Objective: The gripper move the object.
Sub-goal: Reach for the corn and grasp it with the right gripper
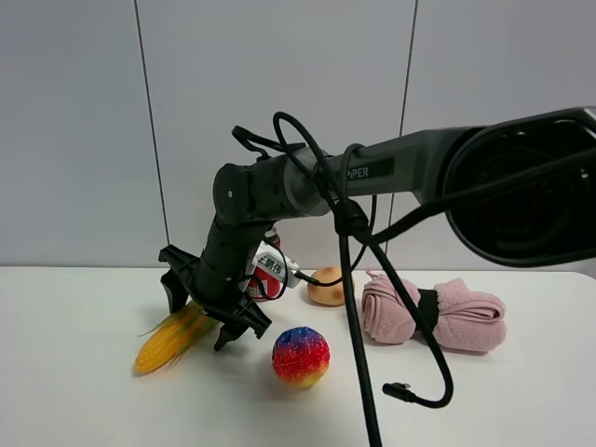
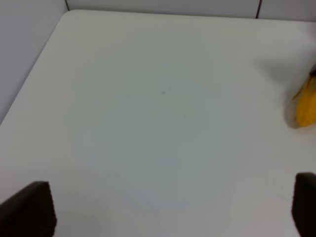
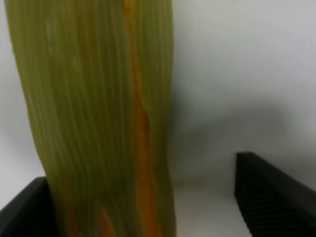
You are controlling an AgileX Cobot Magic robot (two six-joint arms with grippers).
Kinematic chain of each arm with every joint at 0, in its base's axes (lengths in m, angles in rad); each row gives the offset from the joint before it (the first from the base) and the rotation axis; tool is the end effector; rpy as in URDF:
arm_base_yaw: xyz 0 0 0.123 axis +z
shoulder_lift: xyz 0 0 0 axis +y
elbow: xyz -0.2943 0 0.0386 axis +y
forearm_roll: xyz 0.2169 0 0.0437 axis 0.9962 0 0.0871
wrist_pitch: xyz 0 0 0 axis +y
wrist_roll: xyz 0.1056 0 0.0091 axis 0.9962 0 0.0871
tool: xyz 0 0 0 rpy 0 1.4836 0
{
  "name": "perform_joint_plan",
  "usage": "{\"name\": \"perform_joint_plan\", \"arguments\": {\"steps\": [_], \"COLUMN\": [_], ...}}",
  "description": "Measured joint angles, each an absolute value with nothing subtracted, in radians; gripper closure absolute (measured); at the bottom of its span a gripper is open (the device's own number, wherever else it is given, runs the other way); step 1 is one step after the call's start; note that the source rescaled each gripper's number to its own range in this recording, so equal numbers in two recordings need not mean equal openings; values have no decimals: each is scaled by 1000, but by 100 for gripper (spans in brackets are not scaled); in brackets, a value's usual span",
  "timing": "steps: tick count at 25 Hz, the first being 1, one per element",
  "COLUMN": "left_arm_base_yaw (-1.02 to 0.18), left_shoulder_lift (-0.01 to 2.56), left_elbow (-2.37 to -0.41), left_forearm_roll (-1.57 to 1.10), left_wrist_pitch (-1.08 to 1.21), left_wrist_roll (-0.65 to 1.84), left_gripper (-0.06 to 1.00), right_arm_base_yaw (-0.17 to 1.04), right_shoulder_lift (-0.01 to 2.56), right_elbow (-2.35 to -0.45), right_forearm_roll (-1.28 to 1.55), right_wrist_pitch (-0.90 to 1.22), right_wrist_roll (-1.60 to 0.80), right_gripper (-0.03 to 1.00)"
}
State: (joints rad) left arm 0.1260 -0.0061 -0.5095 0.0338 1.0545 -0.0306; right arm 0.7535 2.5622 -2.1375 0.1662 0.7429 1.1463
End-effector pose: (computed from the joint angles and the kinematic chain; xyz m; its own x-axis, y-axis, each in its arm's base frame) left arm -0.0322 -0.0009 0.2584 -0.4307 -0.0686 -0.8999 -0.1579 0.9875 0.0003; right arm 0.3807 0.3735 0.1097 -0.8768 0.4785 -0.0478 0.3985 0.7786 0.4847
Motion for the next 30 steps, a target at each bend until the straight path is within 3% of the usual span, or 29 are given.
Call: {"name": "perform_joint_plan", "arguments": {"steps": [5, 11, 19, 30], "left_arm_base_yaw": [126, 126, 126, 126], "left_shoulder_lift": [-6, -6, -6, -6], "left_elbow": [-510, -510, -510, -510], "left_forearm_roll": [34, 34, 34, 34], "left_wrist_pitch": [1054, 1054, 1054, 1054], "left_wrist_roll": [-31, -31, -31, -31], "left_gripper": [-6, -6, -6, -6], "right_arm_base_yaw": [753, 753, 753, 753], "right_shoulder_lift": [2564, 2564, 2564, 2569], "right_elbow": [-2137, -2138, -2139, -2138], "right_forearm_roll": [100, 41, 58, 328], "right_wrist_pitch": [727, 722, 717, 578], "right_wrist_roll": [1146, 1141, 1040, 731], "right_gripper": [65, 94, 96, 96]}}
